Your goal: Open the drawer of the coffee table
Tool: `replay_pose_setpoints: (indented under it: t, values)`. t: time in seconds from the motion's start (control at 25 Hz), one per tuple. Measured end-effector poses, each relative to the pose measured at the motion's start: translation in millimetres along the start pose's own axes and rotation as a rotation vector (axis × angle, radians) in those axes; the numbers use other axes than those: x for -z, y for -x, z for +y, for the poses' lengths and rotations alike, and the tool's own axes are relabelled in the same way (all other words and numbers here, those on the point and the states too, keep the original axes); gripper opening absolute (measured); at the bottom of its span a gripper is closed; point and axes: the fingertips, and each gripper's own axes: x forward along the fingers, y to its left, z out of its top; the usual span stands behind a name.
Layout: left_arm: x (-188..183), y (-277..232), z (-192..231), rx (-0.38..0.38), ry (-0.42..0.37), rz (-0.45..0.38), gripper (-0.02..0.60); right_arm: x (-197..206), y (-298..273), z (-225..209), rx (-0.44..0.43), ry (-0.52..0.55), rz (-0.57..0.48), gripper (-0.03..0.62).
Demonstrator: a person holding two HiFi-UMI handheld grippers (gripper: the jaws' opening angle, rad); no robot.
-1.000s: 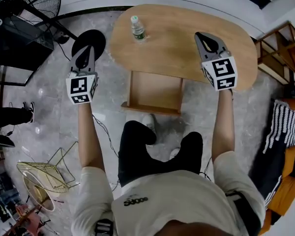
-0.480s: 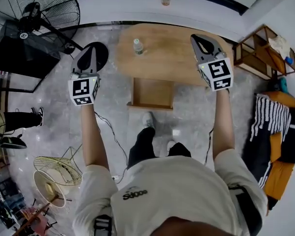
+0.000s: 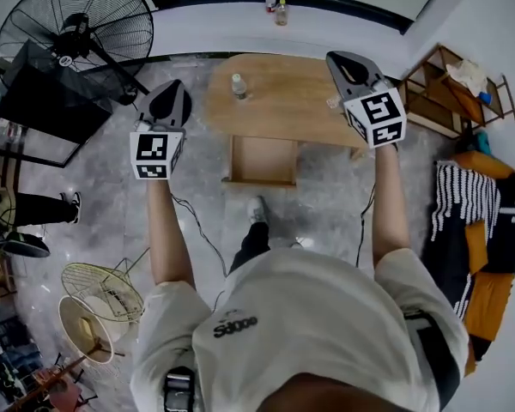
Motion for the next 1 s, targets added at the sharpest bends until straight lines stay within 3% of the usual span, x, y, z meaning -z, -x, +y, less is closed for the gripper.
replay_pose_setpoints:
  t: [0.24, 0.56, 0.84, 1.0]
  values:
    - [-36, 56, -50, -0.041, 0.017, 0.007, 0.018, -6, 85, 10, 0.012, 0.005, -0.023, 0.006]
    - [-65, 140, -126, -0.088, 0.053, 0.035, 0.018, -3, 186, 41, -0.049, 0.007, -0.023, 0.006]
    - [-81, 197, -138, -0.155, 0.094, 0.032, 0.018, -26, 221, 73, -0.101, 0.036, -0.042, 0.006]
    - [-83, 221, -129, -0.187, 0.072, 0.036, 0.018, -39, 224, 88, -0.100, 0.039, -0.057, 0.006]
